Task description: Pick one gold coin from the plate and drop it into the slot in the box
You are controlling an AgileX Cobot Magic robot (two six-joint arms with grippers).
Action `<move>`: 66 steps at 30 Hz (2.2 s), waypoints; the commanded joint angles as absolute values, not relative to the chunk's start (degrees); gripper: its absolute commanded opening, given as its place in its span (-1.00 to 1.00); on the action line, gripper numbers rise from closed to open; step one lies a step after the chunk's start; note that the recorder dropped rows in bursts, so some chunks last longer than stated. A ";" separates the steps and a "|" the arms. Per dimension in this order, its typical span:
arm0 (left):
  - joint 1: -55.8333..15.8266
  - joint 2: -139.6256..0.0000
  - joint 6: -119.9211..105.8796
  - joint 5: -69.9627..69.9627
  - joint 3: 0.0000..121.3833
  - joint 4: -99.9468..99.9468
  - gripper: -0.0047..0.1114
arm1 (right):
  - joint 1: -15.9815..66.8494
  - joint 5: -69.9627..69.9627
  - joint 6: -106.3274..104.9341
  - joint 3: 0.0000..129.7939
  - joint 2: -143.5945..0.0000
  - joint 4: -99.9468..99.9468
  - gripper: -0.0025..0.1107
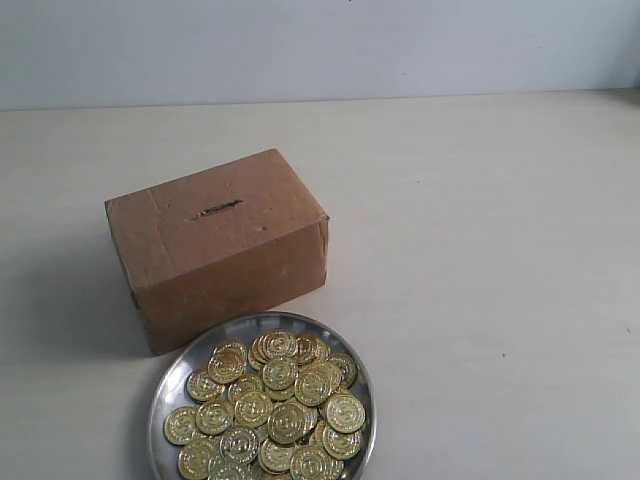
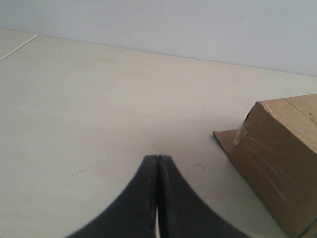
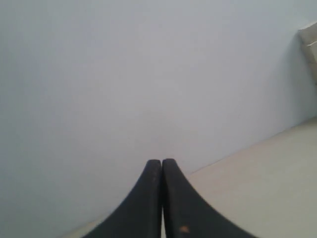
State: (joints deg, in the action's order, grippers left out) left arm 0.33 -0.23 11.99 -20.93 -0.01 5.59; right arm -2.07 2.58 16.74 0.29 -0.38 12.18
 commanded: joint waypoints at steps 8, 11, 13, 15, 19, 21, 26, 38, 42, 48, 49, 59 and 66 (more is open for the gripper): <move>0.00 0.00 12.14 -20.42 0.00 5.65 -0.92 | -1.99 -12.31 17.48 9.47 0.00 12.00 -0.96; 0.00 0.00 12.14 -20.42 0.00 5.65 -0.92 | -1.99 -16.58 11.93 15.12 -0.63 16.03 -0.96; 0.00 0.00 12.14 -20.42 0.00 5.65 -0.92 | -1.99 -21.01 3.15 19.70 -3.07 22.10 -0.96; 0.00 0.00 12.14 -20.42 0.00 5.65 -0.92 | -1.99 -26.03 -5.18 23.94 -6.08 28.35 -0.96; 0.00 0.00 12.14 -20.42 0.00 5.65 -0.92 | -1.99 -39.01 -23.40 33.24 -17.65 37.01 -0.96; 0.00 0.00 12.14 -20.42 0.00 5.65 -0.92 | -1.99 -43.40 -27.81 36.99 -22.72 37.23 -0.96; 0.00 0.00 12.14 -20.42 0.00 5.65 -0.92 | -1.99 -55.26 -34.72 47.52 -38.04 37.58 -0.96; 0.00 0.00 12.14 -20.42 0.00 5.65 -0.92 | 3.37 -59.72 -41.05 56.76 -67.47 39.89 -0.96; 0.00 0.00 12.14 -20.42 0.00 5.65 -0.92 | 9.58 -58.40 -40.92 57.77 -74.86 37.15 -0.96; 0.00 0.00 12.14 -20.42 0.00 5.65 -0.92 | 20.44 -54.17 -40.85 57.77 -84.03 31.91 -0.96; 0.00 0.00 12.14 -20.42 0.00 5.65 -0.92 | 21.67 -53.58 -40.85 57.77 -84.98 31.32 -0.96; 0.00 0.00 12.14 -20.42 0.00 5.65 -0.92 | 33.86 -46.85 -44.46 57.77 -92.97 21.42 -0.96; 0.00 0.00 12.14 -20.42 0.00 5.65 -0.92 | 38.24 -41.75 -53.47 57.77 -97.53 19.35 -0.95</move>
State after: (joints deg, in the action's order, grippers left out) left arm 0.33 -0.23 11.99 -20.93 -0.01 5.59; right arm 37.22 -44.72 -50.52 57.26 -96.07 20.30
